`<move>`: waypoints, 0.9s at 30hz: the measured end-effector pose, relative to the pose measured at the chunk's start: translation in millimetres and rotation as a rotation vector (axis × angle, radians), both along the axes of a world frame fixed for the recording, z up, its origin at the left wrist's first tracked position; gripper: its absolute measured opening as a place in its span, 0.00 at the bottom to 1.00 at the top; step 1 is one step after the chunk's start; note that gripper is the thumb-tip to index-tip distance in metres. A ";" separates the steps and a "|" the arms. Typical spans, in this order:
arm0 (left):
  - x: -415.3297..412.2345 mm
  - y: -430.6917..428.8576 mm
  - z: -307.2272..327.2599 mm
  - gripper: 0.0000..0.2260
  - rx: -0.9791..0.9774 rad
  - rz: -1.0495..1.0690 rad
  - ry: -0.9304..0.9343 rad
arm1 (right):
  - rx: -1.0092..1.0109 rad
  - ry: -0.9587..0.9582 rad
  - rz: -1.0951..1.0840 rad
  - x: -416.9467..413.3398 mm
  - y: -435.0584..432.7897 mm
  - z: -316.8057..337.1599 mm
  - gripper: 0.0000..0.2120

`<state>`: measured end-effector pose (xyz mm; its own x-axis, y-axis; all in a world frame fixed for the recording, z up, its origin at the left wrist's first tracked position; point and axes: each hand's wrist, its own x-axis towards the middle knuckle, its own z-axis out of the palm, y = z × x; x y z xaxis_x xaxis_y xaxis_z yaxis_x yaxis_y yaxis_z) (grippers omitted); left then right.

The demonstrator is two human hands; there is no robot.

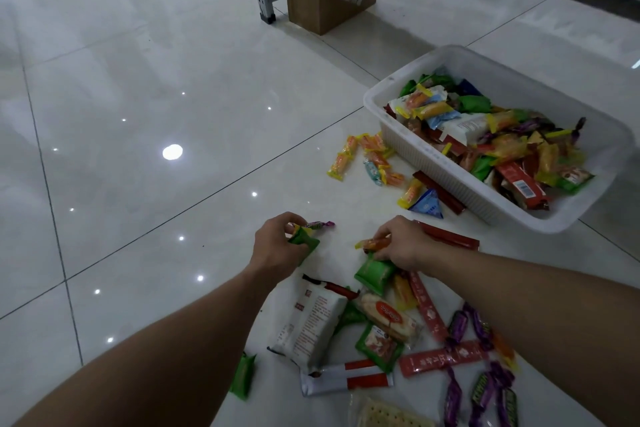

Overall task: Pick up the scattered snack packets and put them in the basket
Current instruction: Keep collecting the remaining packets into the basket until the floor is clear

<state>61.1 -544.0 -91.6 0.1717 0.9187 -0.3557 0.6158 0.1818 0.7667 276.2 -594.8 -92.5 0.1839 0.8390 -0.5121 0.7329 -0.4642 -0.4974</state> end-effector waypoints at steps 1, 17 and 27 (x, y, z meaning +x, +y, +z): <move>0.8 -0.7 1.4 0.13 -0.001 0.000 -0.008 | 0.005 0.004 0.002 0.5 -2.1 -0.8 0.13; 3.1 -3.2 3.2 0.16 -0.018 -0.023 -0.013 | 0.020 -0.212 0.108 0.5 -20.8 -11.5 0.12; 7.5 -3.5 8.3 0.15 0.005 -0.020 -0.050 | 0.055 -0.113 0.017 0.3 -24.3 -8.2 0.05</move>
